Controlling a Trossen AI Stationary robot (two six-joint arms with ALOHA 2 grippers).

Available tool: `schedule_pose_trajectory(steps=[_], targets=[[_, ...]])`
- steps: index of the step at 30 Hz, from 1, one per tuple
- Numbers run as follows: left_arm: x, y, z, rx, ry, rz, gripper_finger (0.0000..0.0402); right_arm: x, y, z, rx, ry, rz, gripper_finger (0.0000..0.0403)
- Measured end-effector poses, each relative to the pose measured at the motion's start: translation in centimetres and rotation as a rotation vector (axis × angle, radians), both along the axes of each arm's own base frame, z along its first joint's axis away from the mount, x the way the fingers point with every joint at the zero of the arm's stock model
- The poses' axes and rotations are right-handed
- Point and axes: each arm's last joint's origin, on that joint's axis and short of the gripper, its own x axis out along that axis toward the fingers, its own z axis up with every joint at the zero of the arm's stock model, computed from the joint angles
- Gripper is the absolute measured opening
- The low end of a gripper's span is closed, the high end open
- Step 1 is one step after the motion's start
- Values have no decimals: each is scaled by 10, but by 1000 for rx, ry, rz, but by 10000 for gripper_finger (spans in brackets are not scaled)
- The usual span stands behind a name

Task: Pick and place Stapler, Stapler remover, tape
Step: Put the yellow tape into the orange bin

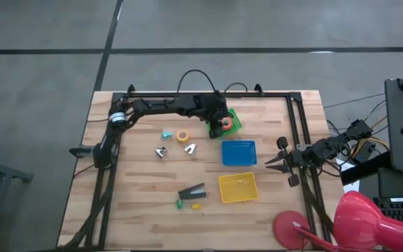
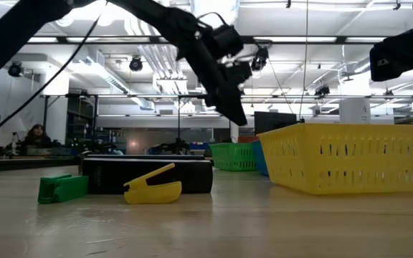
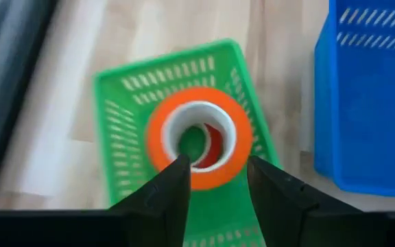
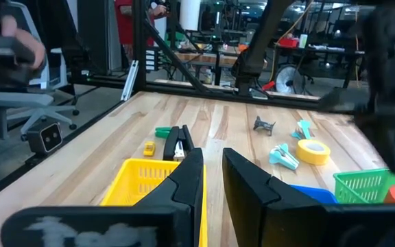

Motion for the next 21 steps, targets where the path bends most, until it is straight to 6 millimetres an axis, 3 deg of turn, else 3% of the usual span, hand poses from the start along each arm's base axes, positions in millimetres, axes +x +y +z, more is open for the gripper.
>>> schedule_pose_trajectory(steps=[7,11,16,21], targets=[[-31,-12,34,-34,78,16,149,0,0,0,2,0,0,52],[-50,-24,40,-103,212,44,147,0,0,0,2,0,0,52],[-68,-37,27,-183,405,82,146,0,0,0,2,-1,0,52],[-82,-41,-7,-206,553,89,145,0,0,0,2,0,0,52]])
